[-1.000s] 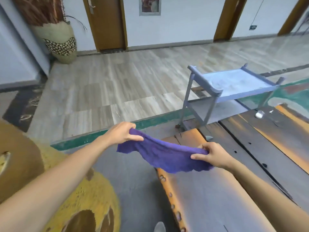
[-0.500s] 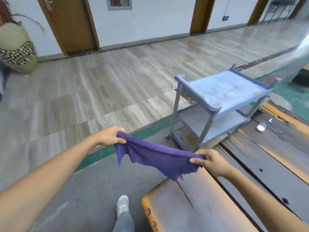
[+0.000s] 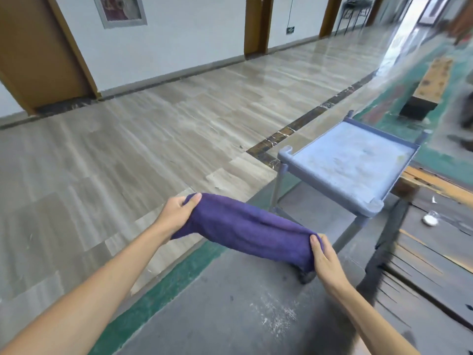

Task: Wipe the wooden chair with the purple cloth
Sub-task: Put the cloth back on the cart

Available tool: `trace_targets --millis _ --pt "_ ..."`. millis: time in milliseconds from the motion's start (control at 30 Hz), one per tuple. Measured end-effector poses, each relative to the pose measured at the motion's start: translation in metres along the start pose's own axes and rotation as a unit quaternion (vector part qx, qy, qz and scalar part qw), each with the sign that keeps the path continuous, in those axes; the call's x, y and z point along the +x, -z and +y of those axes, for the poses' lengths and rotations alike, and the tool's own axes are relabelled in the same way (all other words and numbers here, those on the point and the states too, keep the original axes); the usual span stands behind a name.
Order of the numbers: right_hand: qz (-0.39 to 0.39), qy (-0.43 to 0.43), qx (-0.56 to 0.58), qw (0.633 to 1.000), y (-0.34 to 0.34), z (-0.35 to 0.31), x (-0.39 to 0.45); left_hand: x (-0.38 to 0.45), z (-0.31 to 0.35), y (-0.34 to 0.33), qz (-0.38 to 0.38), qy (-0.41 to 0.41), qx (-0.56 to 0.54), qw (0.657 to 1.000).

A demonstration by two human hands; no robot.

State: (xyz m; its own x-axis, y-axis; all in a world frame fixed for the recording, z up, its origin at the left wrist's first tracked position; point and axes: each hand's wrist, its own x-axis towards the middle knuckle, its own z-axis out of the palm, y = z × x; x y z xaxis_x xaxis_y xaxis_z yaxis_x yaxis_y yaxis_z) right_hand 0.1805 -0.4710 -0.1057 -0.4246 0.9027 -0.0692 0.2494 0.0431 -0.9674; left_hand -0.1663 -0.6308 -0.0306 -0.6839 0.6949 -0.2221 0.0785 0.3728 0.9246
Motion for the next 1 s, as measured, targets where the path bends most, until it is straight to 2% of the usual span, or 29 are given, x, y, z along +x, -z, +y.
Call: trace_targets --millis 167,267,367,433,500,633,733,867,1000 --pt "0.047 -0.037 0.042 0.997 -0.033 0.001 0.032 0.084 0.028 -0.012 -0.051 -0.067 0.072 0.994" --pt "0.089 -0.082 0.125 0.985 -0.038 -0.002 0.056 0.133 0.053 -0.041 -0.119 -0.107 0.059 0.985" --pt "0.097 -0.093 0.152 0.979 -0.032 0.000 0.081 0.185 0.076 -0.074 -0.215 -0.116 0.034 0.969" --pt "0.099 -0.104 0.187 0.972 -0.026 0.009 0.099 0.223 0.090 -0.095 -0.290 -0.127 0.050 0.947" --pt "0.122 -0.104 0.229 0.960 -0.023 0.015 0.116 0.262 0.114 -0.115 -0.333 -0.183 0.130 0.916" --pt "0.279 -0.080 0.196 0.937 -0.030 0.013 0.142 0.320 0.167 -0.161 -0.382 -0.323 0.237 0.833" --pt "0.410 -0.074 0.134 0.899 -0.034 0.006 0.161 0.344 0.198 -0.210 -0.393 -0.384 0.226 0.805" --pt "0.559 -0.102 0.088 0.818 -0.035 0.003 0.179 0.353 0.221 -0.283 -0.398 -0.434 0.190 0.786" --pt "0.664 -0.171 0.114 0.719 -0.055 0.017 0.189 0.359 0.238 -0.368 -0.449 -0.487 0.218 0.717"
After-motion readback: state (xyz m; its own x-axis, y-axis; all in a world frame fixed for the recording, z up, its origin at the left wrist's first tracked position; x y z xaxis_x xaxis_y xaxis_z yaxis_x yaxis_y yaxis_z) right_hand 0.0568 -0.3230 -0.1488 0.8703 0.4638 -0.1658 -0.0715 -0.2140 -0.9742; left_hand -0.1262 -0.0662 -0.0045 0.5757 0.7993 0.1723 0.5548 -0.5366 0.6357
